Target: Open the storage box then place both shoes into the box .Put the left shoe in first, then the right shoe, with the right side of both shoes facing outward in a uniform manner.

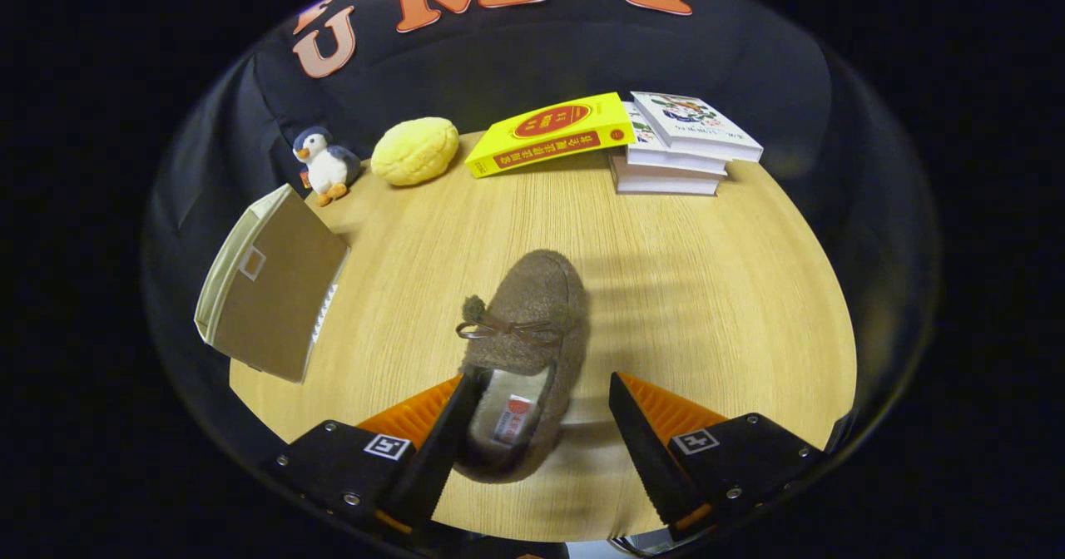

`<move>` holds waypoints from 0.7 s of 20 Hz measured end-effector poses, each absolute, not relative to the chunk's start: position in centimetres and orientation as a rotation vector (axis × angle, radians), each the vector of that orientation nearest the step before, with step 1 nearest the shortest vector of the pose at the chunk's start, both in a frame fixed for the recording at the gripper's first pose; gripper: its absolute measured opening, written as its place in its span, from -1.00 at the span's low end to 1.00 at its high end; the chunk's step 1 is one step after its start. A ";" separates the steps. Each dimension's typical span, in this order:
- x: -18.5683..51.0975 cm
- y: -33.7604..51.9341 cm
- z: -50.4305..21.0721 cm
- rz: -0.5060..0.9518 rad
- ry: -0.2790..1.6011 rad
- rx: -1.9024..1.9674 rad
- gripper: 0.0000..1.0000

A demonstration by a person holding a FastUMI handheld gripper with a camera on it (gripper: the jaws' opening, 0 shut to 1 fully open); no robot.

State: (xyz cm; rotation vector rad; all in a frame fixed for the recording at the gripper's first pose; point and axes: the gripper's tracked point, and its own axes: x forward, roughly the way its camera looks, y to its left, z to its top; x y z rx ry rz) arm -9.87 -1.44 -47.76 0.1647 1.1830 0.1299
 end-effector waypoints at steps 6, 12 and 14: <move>-8.2 -2.6 -51.6 0.064 1.200 0.190 0.79; -7.4 -1.7 -53.3 0.039 1.218 0.243 0.23; -7.5 -1.6 -53.2 0.019 1.228 0.263 -0.14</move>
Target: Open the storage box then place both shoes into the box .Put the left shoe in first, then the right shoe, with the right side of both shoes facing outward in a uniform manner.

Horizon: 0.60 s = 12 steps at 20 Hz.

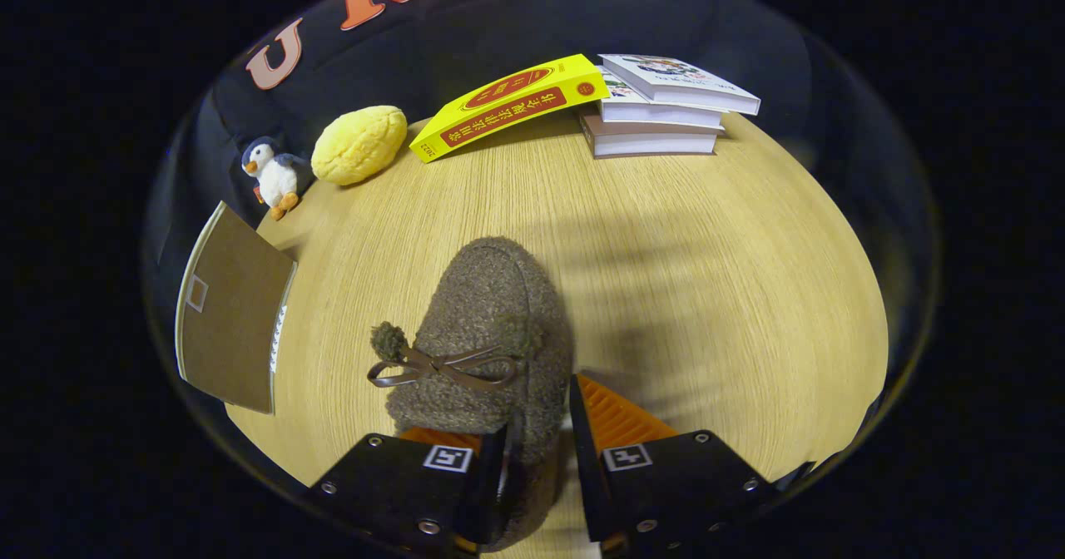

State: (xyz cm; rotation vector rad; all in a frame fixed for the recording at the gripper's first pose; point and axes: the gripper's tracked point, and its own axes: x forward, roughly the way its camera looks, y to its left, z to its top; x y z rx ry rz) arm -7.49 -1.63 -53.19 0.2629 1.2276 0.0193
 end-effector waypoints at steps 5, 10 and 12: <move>-7.7 -1.5 -50.3 -0.047 1.252 0.309 -0.85; -5.6 2.8 -43.6 0.003 1.183 0.309 -0.86; -4.5 5.1 -40.7 0.030 1.152 0.311 -0.86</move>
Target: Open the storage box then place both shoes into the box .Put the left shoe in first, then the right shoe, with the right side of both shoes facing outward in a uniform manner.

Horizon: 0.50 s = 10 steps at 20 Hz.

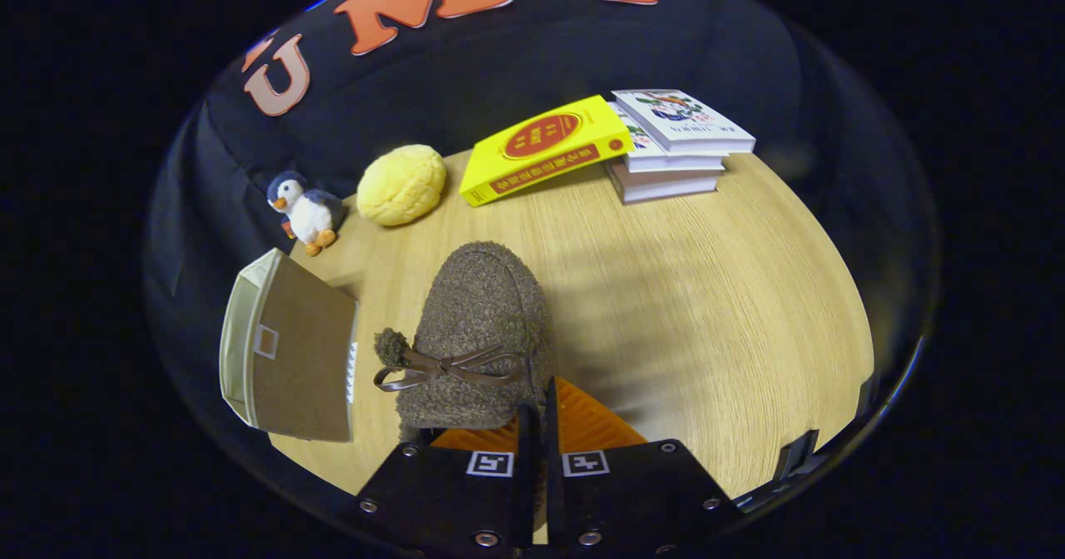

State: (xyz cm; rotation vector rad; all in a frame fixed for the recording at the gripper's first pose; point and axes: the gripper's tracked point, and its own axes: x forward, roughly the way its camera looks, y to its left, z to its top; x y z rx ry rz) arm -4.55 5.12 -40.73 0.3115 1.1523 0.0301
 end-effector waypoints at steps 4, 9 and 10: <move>-2.5 11.1 -35.5 0.096 1.098 0.342 -0.86; -0.6 17.7 -32.1 0.161 1.078 0.330 -0.86; -0.3 19.1 -31.6 0.173 1.079 0.330 -0.86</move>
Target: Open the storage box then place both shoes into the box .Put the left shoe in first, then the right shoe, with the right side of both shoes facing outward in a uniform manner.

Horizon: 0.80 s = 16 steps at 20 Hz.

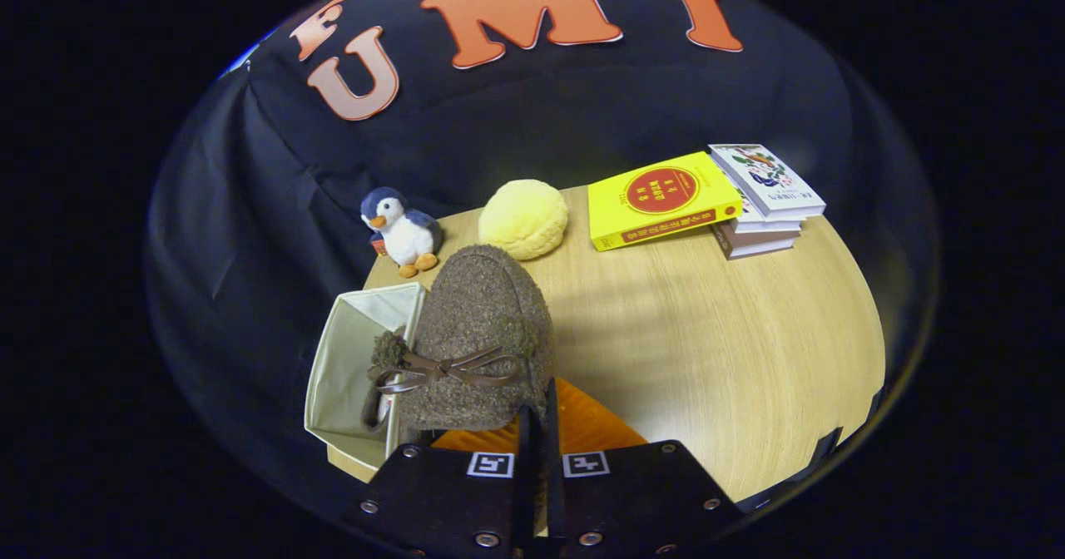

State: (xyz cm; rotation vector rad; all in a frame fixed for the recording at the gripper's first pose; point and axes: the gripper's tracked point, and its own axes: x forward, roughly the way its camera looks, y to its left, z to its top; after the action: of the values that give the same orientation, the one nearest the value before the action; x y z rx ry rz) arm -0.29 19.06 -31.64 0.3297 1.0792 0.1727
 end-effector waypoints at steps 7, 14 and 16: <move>1.3 28.2 -30.1 0.237 1.099 0.343 -0.86; 1.4 34.2 -32.4 0.239 1.141 0.310 -0.86; 1.0 35.1 -33.6 0.228 1.165 0.303 -0.85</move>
State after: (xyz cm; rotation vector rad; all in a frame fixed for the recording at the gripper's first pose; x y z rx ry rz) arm 1.02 35.10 -33.56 0.3027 1.1652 0.2277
